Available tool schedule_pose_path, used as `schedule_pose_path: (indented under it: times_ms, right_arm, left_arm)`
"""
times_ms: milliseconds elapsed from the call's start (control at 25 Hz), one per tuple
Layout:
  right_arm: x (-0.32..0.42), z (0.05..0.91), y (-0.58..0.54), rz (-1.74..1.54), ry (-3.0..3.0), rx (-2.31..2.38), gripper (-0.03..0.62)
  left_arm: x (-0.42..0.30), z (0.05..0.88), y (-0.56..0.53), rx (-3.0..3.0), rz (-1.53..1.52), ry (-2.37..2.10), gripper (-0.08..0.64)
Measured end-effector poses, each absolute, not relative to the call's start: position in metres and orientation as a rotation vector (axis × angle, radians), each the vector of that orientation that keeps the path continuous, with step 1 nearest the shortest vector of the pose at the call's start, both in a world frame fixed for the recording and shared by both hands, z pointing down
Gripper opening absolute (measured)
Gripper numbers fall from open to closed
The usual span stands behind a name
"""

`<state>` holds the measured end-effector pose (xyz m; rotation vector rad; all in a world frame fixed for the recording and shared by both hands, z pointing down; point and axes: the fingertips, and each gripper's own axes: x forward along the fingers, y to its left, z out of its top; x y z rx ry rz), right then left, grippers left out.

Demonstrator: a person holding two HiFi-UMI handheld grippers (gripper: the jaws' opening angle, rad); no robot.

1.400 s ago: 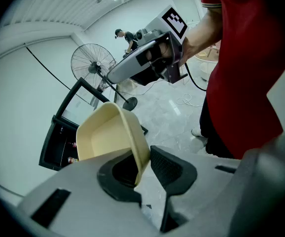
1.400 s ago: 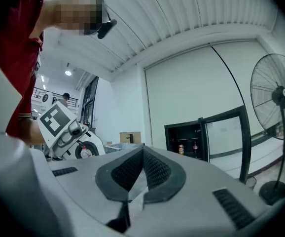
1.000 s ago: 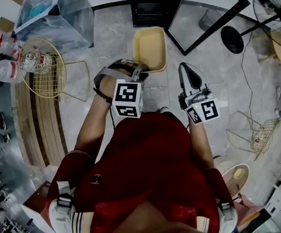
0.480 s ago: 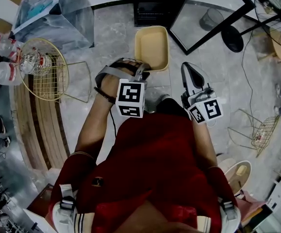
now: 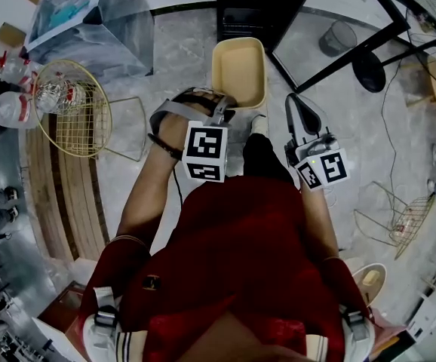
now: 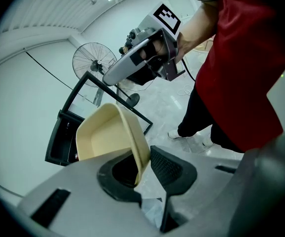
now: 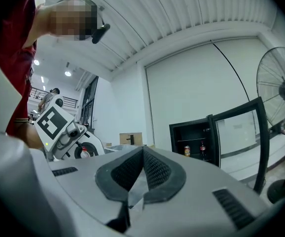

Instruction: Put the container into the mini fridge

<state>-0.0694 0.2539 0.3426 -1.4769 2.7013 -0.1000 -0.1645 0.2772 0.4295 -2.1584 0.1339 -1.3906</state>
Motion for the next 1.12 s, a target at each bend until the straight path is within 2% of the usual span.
schedule_pose_path:
  times_ms: [280, 1120]
  right_arm:
    - [-0.054, 0.346, 0.193, -0.036, 2.752, -1.416, -0.002]
    - [0.065, 0.356, -0.023, -0.089, 2.778, -1.27, -0.002]
  left_arm:
    - [-0.144, 0.433, 0.217, -2.127, -1.449, 0.145, 0.074]
    - [-0.035, 0.45, -0.008, -2.064, -1.615, 0.209, 0.074]
